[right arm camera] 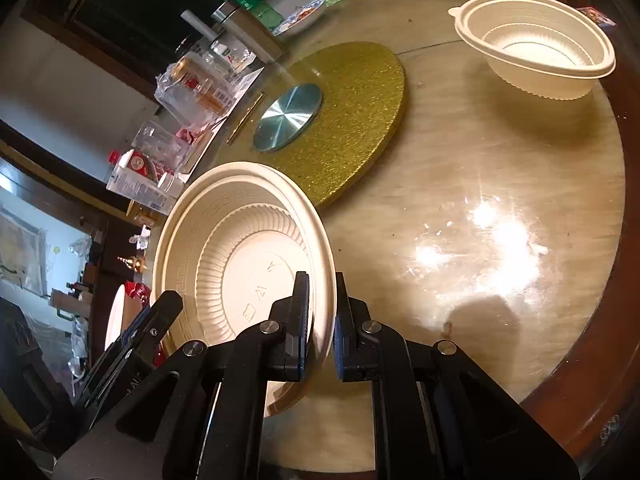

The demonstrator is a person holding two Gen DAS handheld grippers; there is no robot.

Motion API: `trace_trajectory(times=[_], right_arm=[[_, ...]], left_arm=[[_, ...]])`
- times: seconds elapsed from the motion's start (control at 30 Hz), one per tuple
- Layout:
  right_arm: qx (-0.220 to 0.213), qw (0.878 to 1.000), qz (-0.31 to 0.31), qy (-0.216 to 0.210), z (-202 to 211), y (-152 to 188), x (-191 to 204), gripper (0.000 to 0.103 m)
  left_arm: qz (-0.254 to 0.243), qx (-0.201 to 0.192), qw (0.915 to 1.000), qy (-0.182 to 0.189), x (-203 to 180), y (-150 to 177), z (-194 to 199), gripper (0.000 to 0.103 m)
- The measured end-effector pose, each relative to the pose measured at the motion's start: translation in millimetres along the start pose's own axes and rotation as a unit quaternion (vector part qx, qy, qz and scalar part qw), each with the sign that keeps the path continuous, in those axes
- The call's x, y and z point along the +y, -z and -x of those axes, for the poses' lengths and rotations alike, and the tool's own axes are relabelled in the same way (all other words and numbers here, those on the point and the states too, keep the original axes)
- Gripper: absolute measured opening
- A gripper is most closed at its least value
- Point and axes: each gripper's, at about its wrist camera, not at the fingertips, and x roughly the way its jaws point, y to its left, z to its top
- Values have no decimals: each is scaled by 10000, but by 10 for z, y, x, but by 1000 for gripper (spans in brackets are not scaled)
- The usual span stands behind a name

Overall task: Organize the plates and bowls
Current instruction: 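Carry the beige ribbed bowl with both tools over the stacked red plates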

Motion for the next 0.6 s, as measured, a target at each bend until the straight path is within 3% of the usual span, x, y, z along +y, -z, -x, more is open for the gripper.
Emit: trace_trajectory(times=[0.6], right_arm=[[20, 10000, 86, 0, -25, 13, 67, 10]], left_arm=[[131, 31, 9999, 45, 102, 8, 6, 21]])
